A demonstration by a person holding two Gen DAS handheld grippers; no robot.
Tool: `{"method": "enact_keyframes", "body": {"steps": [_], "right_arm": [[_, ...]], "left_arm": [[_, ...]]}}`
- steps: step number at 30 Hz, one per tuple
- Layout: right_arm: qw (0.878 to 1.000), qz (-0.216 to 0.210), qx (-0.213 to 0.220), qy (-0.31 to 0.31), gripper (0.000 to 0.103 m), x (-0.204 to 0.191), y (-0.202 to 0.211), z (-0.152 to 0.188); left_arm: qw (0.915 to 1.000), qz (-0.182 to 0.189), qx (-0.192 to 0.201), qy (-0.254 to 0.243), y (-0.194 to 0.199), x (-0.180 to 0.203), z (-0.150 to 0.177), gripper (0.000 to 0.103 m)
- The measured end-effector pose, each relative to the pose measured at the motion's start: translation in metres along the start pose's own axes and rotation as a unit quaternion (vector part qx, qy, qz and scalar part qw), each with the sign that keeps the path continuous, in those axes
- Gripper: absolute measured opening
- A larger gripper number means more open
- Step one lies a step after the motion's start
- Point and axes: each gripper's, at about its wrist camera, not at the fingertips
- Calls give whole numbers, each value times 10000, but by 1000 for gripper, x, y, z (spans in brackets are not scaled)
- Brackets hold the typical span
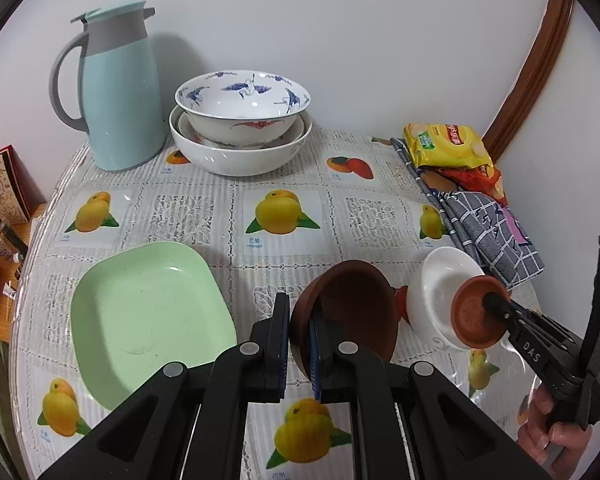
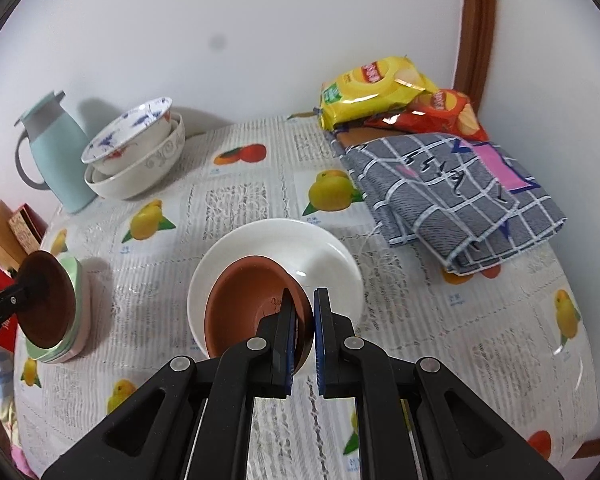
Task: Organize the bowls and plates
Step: 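Lower the right gripper's brown bowl into the white bowl and open while left holds its bowl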
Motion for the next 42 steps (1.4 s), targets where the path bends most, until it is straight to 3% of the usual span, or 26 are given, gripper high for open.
{"method": "enact_keyframes", "body": {"steps": [13,29,42], "right_arm": [[9991,188,-323,216,8,-15,-46,-9],[9948,548,-615,599,8,-19,-61,-10],[9905,910,-607,835,14,-25,-66,-4]], "left_arm": [[9998,71,-177,-38,-30,-5,-3,9],[9994,225,-246,16,-38,-10,0,9],[9994,218,-281,26,-35,-10,4,9]]}}
Point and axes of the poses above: each gripper's, at about its wrist camera, not at the fingertips, and y roughly against the way its jaws point, x to its right, z to its underside, and after that the axes turned 8 degrees about z, right-handed
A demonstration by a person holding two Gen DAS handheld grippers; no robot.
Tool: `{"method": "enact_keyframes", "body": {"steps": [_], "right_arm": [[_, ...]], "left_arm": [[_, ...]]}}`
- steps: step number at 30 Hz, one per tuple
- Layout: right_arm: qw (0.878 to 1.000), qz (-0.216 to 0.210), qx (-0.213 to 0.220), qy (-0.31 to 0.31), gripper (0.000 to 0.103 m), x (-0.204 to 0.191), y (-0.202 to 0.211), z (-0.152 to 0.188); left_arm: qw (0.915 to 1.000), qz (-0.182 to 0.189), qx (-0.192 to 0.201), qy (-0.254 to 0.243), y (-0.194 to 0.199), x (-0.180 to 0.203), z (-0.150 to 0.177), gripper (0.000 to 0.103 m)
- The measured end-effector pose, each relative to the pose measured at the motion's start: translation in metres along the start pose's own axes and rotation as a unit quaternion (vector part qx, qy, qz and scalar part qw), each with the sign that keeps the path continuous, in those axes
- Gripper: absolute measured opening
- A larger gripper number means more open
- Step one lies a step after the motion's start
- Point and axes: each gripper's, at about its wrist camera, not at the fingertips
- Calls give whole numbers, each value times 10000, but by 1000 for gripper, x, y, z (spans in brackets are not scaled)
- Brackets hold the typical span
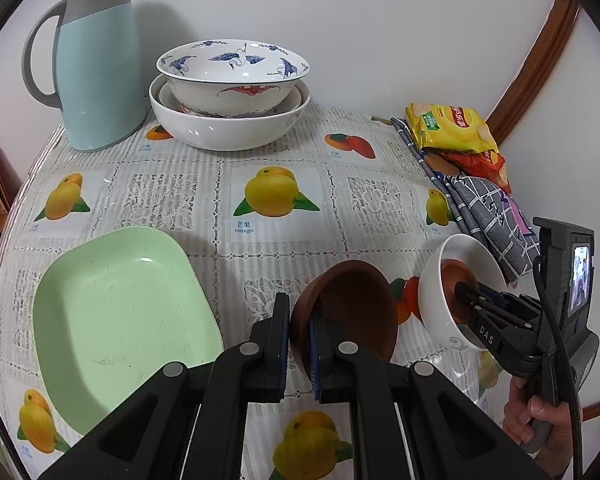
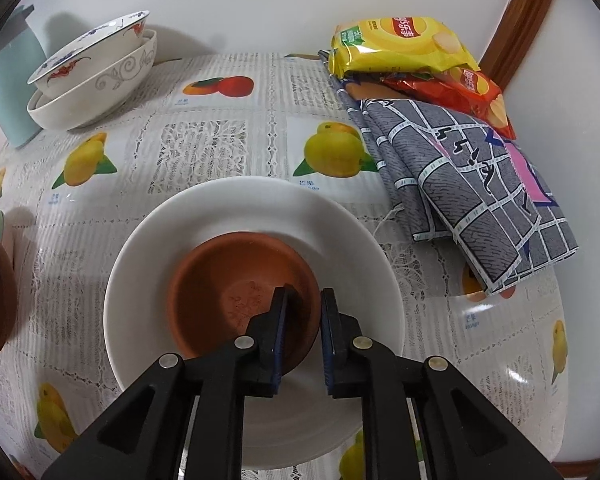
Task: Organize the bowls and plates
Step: 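Lower the right gripper's brown bowl into the white bowl and open while left holds its bowl, then lower the left gripper's brown bowl into the white bowl and open it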
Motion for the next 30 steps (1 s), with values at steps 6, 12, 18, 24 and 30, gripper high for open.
{"method": "enact_keyframes", "body": {"steps": [6,12,18,24,30], "right_arm": [[10000,-49,72,-24,17,1,3,-1],[9994,-137,279,-164,24,11,21,0],[9975,-331,488,-393,28,31,44,8],[9955,-289,722,-549,32,58,67,20],[9937,-227,815,-732,37,90,77,38]], "left_arm": [[10000,-32,-29,-33,1,5,2,9],[9999,-86,-13,-82,5,13,4,9],[9998,-104,-20,-164,7,30,6,9],[9996,-70,-69,-273,6,56,9,9],[9991,-63,-100,-398,-3,81,9,9]]}}
Point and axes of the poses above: each gripper's, at about its wrist camera, not at the fingertips, and y roughly against the way its jaws point, x to its right, z to its underside, and after that the axes turned 8 degrees about z, right-handed
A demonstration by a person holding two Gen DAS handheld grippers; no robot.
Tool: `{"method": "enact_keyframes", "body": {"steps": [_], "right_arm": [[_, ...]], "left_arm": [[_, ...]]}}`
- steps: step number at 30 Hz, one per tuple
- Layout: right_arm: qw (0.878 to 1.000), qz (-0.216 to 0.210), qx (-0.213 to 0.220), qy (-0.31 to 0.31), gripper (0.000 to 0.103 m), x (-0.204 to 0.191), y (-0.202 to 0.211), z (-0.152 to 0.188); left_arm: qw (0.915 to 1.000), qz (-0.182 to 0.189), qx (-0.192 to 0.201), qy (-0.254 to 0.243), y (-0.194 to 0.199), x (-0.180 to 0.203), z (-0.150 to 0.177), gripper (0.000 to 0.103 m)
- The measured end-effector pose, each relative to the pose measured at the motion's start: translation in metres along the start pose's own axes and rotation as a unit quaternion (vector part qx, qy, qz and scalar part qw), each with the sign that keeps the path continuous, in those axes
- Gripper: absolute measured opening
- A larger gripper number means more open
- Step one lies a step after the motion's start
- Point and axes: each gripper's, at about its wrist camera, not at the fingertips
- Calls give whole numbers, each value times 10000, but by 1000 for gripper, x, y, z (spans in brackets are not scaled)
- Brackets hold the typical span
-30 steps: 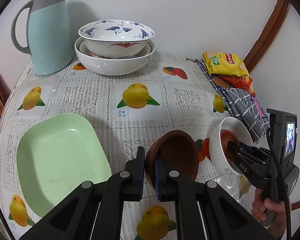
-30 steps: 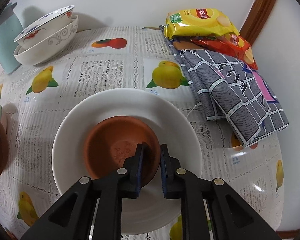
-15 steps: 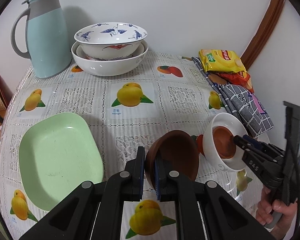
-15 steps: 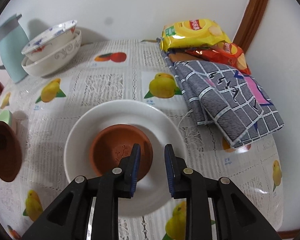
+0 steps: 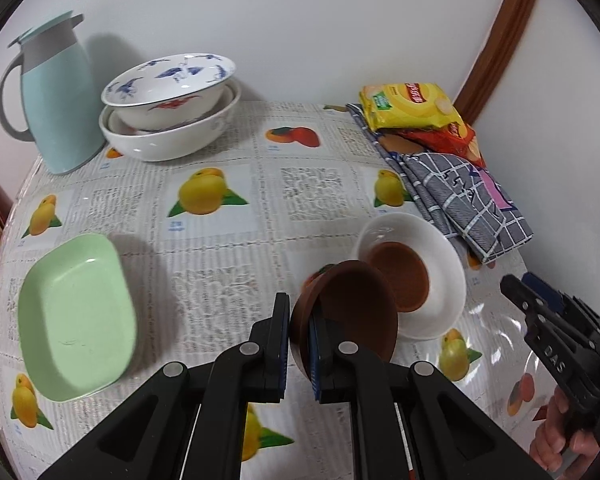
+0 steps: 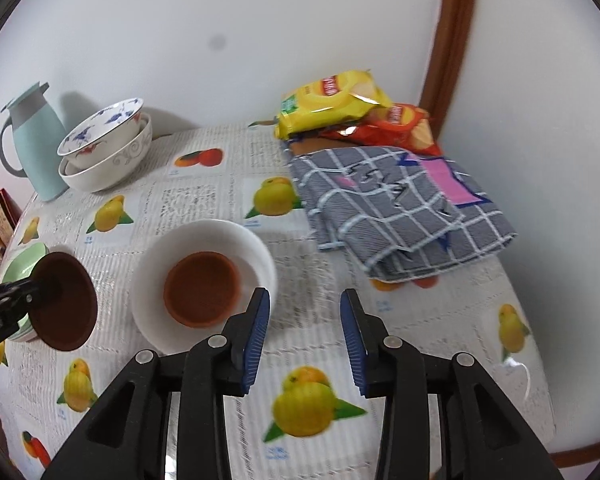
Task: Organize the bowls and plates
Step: 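Lower the left gripper's brown bowl into the white bowl and open it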
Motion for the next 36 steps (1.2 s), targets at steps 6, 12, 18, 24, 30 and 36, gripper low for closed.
{"method": "enact_keyframes", "body": {"steps": [6,12,18,24,30,36], "right_arm": [[9997,139,71,-213,37,29,3,7],[9994,108,116,-314,37,43,4,12],[9992,52,10,-393,38,49,-6,20],[9991,-7,-74,-428,38,47,-13,23],[9991,-41,-105,-419,38,45,-16,23],[9990,-89,-100,-431,40,43,-15,23]], "left_arm": [[9999,71,-10,-135,-14,26,-9,9],[9998,46,-45,-181,-34,42,-16,9],[9997,46,-181,-168,-59,46,-22,9],[9994,131,-292,-110,-76,46,-24,9],[9991,251,-330,-51,-87,45,-24,9],[9986,361,-396,9,-93,44,-24,9]]}}
Point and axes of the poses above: each gripper's, at about its wrist camera, not at the fingertips, and y roughly against the way its jaws point, x to its right, z to its underside, and after that the axes turned 8 degrees about z, right-handed
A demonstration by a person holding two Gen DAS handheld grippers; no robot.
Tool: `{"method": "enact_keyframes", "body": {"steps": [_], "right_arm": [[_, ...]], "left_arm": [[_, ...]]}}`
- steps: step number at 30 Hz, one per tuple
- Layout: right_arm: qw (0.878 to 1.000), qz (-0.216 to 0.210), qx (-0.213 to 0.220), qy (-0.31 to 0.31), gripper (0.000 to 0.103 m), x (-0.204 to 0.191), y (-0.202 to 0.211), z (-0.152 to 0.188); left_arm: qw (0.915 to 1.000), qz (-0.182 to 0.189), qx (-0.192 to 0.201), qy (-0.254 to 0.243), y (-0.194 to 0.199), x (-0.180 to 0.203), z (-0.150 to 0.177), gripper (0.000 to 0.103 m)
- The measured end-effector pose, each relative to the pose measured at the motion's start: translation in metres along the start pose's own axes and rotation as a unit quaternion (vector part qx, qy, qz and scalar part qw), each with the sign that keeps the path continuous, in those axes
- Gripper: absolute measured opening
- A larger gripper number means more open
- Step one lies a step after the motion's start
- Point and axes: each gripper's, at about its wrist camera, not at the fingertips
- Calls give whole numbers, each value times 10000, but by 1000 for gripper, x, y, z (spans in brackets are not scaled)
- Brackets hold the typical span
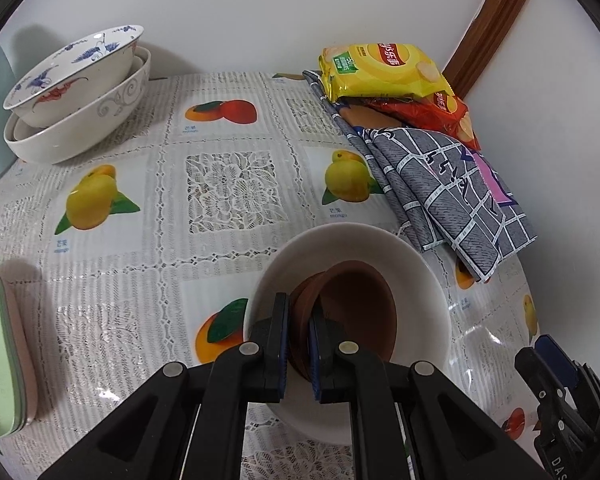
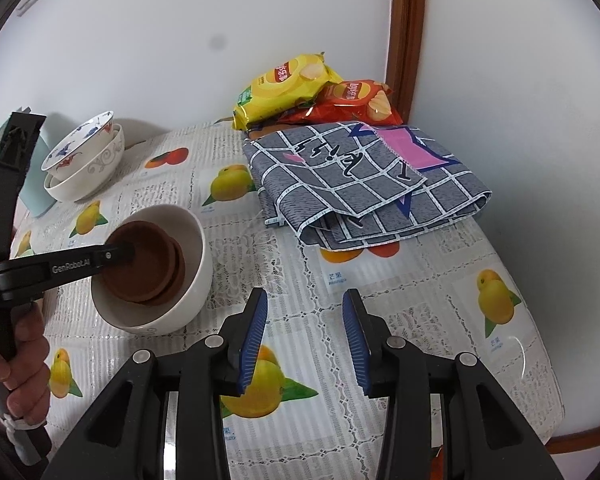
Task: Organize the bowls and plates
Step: 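Lower the left gripper's brown bowl into the white bowl and open it, then withdraw both grippers from the white bowl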
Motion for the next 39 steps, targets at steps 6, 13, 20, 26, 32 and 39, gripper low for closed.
{"method": "enact_keyframes", "body": {"steps": [6,13,20,26,32,39], "right_arm": [[10000,-28,-6,-17,42,0,1,1],[10000,-74,-25,-29,42,-1,4,3],[9999,-108,-47,-5,42,-3,9,6],[9999,-139,-23,-13,42,-4,19,8],[9998,-190,45,-33,47,-9,36,11],[9992,-297,263,-2,55,-23,71,16]], "left_arm": [[10000,50,-7,11,-1,0,1,10],[9999,-27,-48,-116,0,2,7,11],[9997,-32,-153,-205,2,8,11,16],[9992,-51,-115,-378,13,21,18,34],[9986,-86,60,-513,40,28,26,35],[9966,-277,385,-673,85,27,45,47]]}}
Point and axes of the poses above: each gripper's, at about its wrist camera, not at the fingertips, and y roughly against the way its jaws point, x to its right, z to its underside, and after that the axes turned 8 degrees about z, right-handed
